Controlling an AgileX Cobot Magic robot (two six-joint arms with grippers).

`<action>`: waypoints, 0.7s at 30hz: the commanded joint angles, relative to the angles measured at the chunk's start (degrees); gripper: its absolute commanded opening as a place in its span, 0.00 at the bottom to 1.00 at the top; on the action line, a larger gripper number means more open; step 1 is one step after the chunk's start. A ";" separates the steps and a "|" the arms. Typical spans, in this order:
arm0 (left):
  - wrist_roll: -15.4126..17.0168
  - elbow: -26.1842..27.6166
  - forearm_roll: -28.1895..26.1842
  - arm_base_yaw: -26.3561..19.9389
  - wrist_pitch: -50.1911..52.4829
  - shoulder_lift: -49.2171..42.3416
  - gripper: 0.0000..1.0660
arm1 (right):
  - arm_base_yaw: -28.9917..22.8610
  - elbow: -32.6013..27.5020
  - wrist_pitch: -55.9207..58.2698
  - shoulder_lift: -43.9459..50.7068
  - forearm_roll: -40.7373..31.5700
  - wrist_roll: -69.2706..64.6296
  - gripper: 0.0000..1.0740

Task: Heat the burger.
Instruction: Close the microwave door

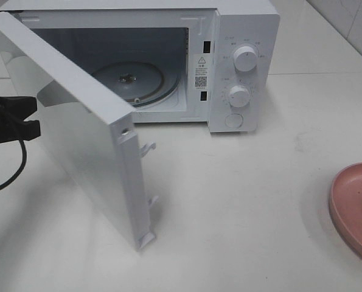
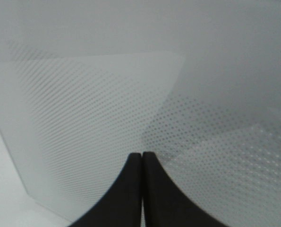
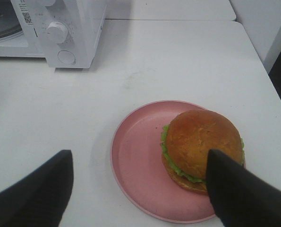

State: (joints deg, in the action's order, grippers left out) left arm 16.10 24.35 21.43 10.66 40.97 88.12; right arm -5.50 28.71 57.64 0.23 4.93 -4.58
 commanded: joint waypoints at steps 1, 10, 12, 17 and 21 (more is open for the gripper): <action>-0.29 2.41 -2.46 2.58 0.40 0.97 0.00 | 0.17 -0.11 -0.63 1.60 0.11 0.57 0.71; -1.38 6.36 -7.91 7.79 0.29 4.70 0.00 | 0.17 -0.11 -0.63 1.60 0.11 0.52 0.71; -3.27 7.45 -9.91 9.28 -0.23 5.50 0.00 | 0.17 -0.11 -0.63 1.60 0.11 0.52 0.71; -6.88 9.57 -15.24 13.06 -0.92 6.93 0.00 | 0.17 -0.11 -0.63 1.60 0.11 0.52 0.71; -8.02 11.06 -18.33 14.90 -1.15 7.96 0.00 | 0.17 -0.11 -0.63 1.60 0.11 0.52 0.71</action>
State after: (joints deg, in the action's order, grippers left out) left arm 8.71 34.78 4.76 25.10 39.82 96.14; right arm -5.50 28.71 57.64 0.23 4.93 -4.58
